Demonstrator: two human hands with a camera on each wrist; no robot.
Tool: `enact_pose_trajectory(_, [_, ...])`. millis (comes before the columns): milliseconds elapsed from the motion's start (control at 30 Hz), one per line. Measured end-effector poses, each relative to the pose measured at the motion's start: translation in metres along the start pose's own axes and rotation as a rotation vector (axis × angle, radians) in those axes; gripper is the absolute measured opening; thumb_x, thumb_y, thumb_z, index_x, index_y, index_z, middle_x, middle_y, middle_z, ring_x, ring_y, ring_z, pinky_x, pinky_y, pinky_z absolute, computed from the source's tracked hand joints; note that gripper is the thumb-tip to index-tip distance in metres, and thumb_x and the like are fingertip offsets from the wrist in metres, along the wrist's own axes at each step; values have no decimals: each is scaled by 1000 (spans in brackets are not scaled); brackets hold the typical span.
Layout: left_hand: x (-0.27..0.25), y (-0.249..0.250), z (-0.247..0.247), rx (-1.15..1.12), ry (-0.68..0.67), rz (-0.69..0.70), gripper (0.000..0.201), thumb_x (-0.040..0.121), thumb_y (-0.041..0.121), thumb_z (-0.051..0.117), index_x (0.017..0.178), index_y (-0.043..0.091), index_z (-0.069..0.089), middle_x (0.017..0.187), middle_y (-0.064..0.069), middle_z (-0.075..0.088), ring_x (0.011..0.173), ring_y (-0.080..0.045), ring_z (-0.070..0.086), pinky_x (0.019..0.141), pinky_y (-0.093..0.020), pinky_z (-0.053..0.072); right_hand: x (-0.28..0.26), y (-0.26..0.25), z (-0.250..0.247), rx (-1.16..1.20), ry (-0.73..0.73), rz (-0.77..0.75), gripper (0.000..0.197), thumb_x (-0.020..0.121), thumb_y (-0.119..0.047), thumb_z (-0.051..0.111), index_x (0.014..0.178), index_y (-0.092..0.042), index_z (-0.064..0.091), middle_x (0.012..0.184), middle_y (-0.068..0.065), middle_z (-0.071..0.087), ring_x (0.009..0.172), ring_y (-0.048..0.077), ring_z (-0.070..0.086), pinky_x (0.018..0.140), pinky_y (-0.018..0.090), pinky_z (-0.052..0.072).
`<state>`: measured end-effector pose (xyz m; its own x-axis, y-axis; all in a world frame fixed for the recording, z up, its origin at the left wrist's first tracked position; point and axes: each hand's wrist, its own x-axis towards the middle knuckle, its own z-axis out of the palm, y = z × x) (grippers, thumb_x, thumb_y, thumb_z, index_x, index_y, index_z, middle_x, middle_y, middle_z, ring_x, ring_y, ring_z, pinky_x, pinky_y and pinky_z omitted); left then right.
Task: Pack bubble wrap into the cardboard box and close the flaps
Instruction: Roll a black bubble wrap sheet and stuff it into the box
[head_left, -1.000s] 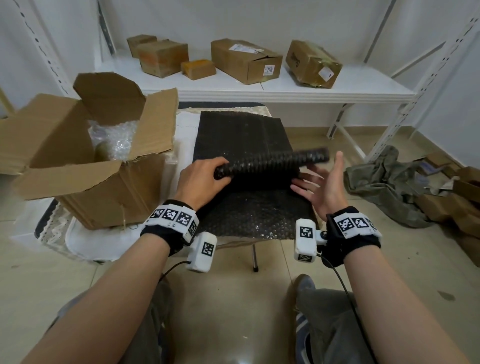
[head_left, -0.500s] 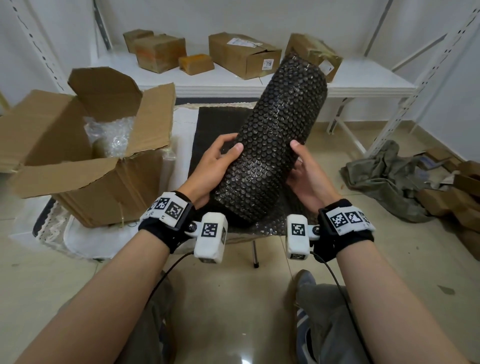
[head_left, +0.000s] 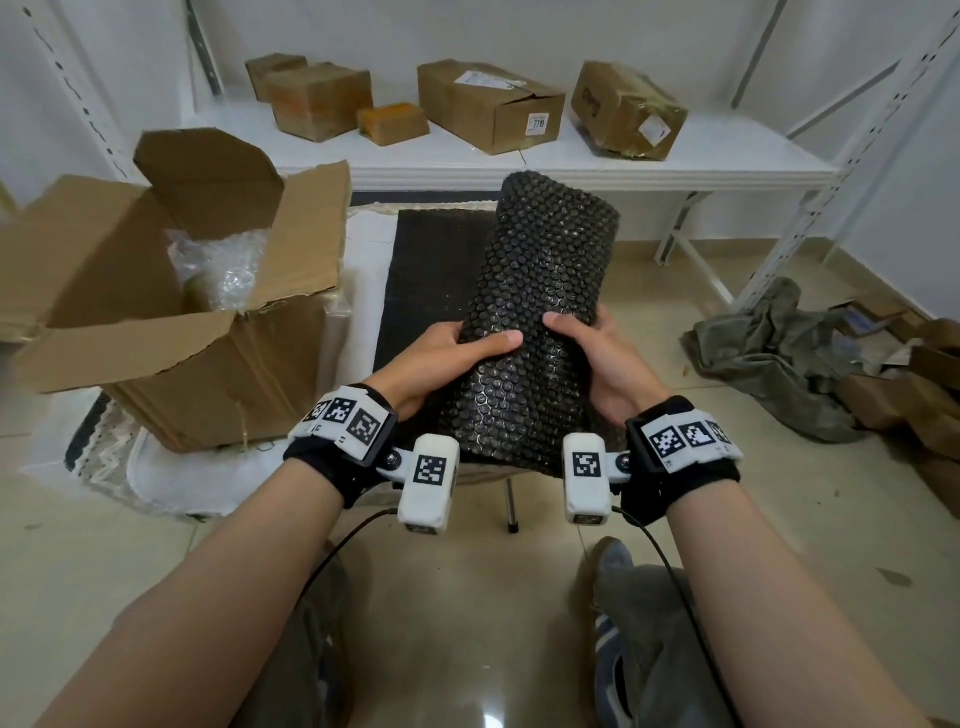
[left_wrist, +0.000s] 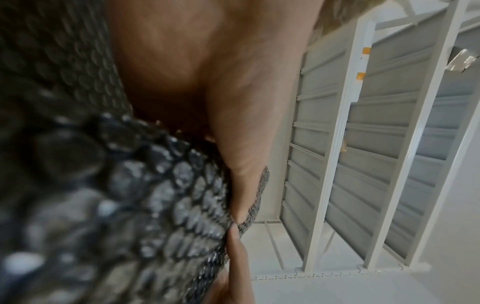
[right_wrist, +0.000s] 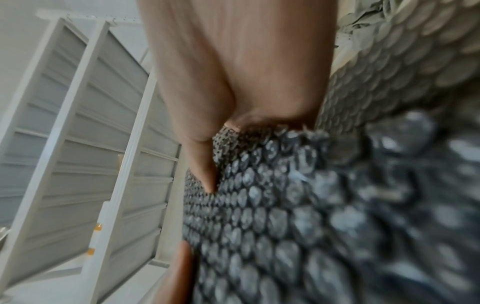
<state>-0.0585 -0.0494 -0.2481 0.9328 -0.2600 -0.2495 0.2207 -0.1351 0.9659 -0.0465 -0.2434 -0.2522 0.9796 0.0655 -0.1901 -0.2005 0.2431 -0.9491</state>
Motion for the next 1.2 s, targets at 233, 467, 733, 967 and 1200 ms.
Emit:
enact_pose_trajectory(233, [1,4,-12,-29,2,-28,45,87,47,68,117,14,67,108,0,75,103,-15,71,94,-29,52,-6,-5,0,-47,-33,87,41,91,-13,63,130,-13,52,122,8,66,110,22,63,83,30,52])
enact_pose_trajectory(467, [1,0,-24,29,8,-16,39,90,41,66,122,19,62,116,3,72,109,-15,67,93,-28,51,-7,-6,-4,-136,-92,141,38,91,-23,66,127,-16,57,122,5,68,111,21,65,85,30,53])
enact_pose_trajectory(733, [-4,-2,-30,98,-38,-17,39,87,37,70,119,15,67,113,2,74,107,-17,68,92,-30,51,-8,-5,-6,-146,-79,187,32,96,-20,58,125,-6,61,121,9,69,104,19,66,77,28,51])
enact_pose_trajectory(967, [-3,0,-27,1,61,6,32,91,34,66,115,12,68,109,-2,75,103,-17,70,92,-28,52,-11,-2,-6,-209,-129,192,32,92,-17,63,121,-4,62,122,12,68,114,26,62,98,41,49])
enact_pose_trajectory(1200, [-2,2,-22,-14,63,52,38,93,35,63,126,17,60,117,1,71,106,-12,68,92,-24,52,-11,-3,-5,-173,-79,136,30,95,-14,58,125,-10,59,120,8,69,112,24,64,90,34,52])
